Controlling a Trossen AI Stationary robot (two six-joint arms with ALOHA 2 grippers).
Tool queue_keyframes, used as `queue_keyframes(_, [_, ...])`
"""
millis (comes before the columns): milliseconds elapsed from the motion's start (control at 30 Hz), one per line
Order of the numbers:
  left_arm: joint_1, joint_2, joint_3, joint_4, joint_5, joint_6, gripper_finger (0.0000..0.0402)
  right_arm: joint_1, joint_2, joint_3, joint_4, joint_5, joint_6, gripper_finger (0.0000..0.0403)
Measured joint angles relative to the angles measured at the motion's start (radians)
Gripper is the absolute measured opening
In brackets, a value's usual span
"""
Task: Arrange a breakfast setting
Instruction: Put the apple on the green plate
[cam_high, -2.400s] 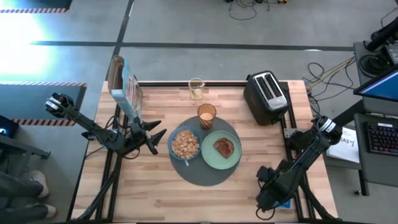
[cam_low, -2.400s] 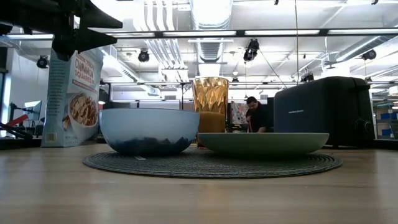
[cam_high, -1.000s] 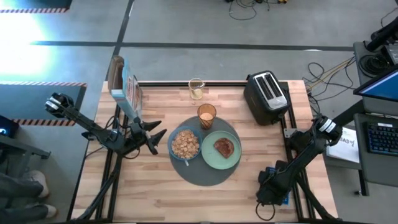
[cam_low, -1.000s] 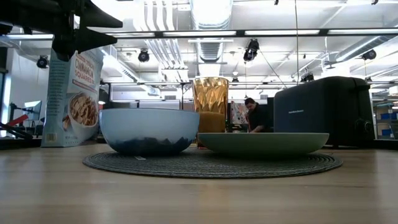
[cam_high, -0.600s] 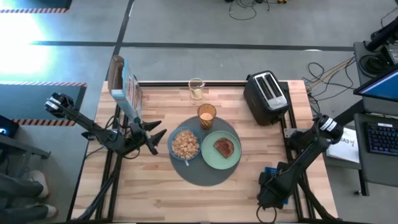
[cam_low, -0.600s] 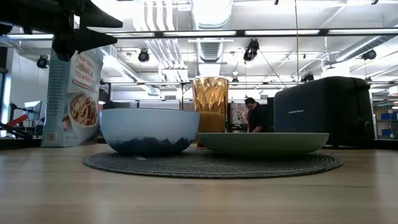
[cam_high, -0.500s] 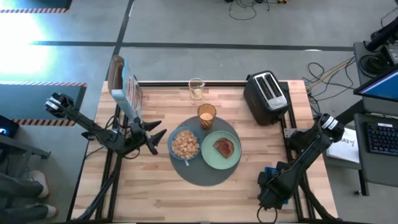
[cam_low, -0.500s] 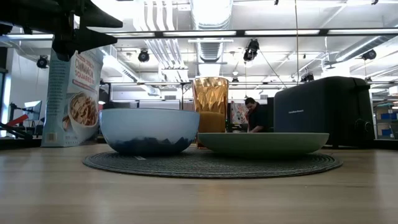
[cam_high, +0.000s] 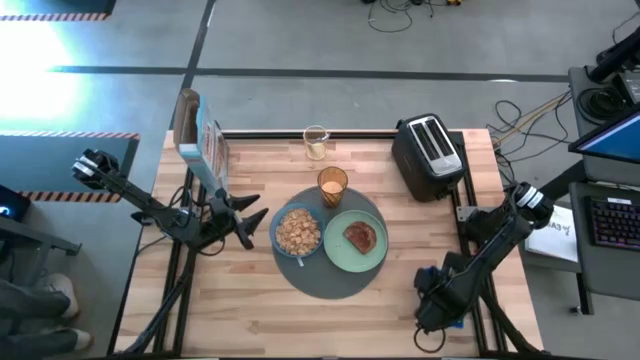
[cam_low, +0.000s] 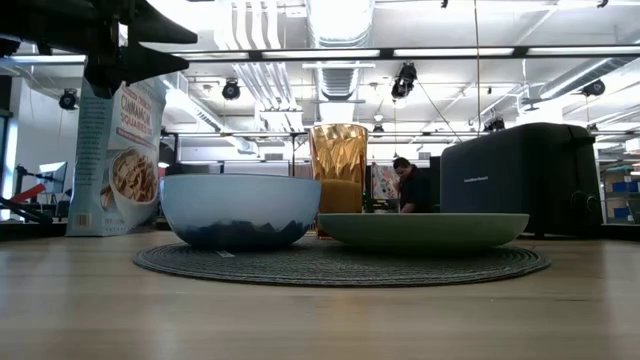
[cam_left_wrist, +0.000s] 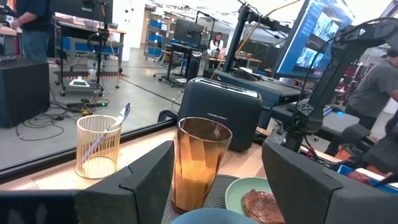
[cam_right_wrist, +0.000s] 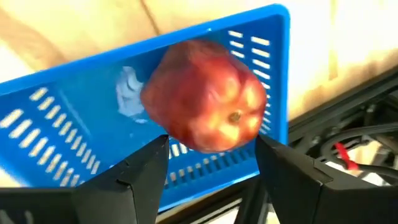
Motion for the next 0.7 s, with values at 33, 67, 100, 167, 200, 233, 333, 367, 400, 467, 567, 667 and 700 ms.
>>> queue_keyframes(33, [0.000, 0.000, 0.000, 0.000, 0.004, 0.000, 0.0227, -0.002, 0.000, -0.004, -0.007, 0.000, -0.003, 0.0228])
queue_keyframes(67, [0.000, 0.000, 0.000, 0.000, 0.007, 0.000, 0.0227, -0.002, 0.000, -0.009, -0.011, 0.002, -0.003, 0.0228])
queue_keyframes(100, [-0.001, 0.000, 0.000, 0.000, 0.009, 0.000, 0.0227, -0.002, 0.000, -0.012, -0.010, 0.002, -0.004, 0.0228])
queue_keyframes(167, [-0.001, 0.000, 0.000, 0.000, 0.011, 0.000, 0.0227, -0.002, 0.000, -0.018, -0.003, 0.002, -0.008, 0.0228])
queue_keyframes(200, [-0.001, 0.000, 0.000, 0.000, 0.011, -0.001, 0.0227, -0.002, 0.000, -0.023, 0.007, 0.002, -0.012, 0.0228])
queue_keyframes(233, [-0.001, 0.000, 0.000, 0.000, 0.011, -0.001, 0.0227, -0.002, 0.000, -0.030, 0.019, 0.007, -0.014, 0.0228])
queue_keyframes(333, [0.000, 0.000, 0.000, 0.001, 0.011, -0.001, 0.0227, -0.002, 0.000, -0.055, 0.075, 0.044, -0.039, 0.0228])
queue_keyframes(367, [0.000, 0.000, 0.000, 0.001, 0.011, -0.001, 0.0227, -0.002, 0.000, -0.065, 0.096, 0.050, -0.056, 0.0228])
queue_keyframes(400, [0.000, 0.000, 0.000, 0.000, 0.011, -0.002, 0.0227, -0.002, 0.000, -0.072, 0.109, 0.052, -0.067, 0.0228])
queue_keyframes(467, [0.000, 0.000, 0.000, 0.001, 0.011, -0.003, 0.0227, -0.002, 0.000, -0.081, 0.105, 0.053, -0.083, 0.0228])
queue_keyframes(567, [-0.001, 0.000, 0.000, 0.001, 0.011, -0.003, 0.0227, -0.001, -0.002, -0.084, 0.098, 0.018, -0.082, 0.0228])
queue_keyframes(667, [-0.001, 0.000, 0.000, 0.001, 0.011, -0.003, 0.0227, 0.001, -0.017, -0.070, 0.065, -0.059, -0.064, 0.0228])
queue_keyframes(700, [-0.001, 0.000, 0.000, 0.000, 0.011, -0.003, 0.0227, 0.001, -0.024, -0.059, 0.057, -0.073, -0.051, 0.0228])
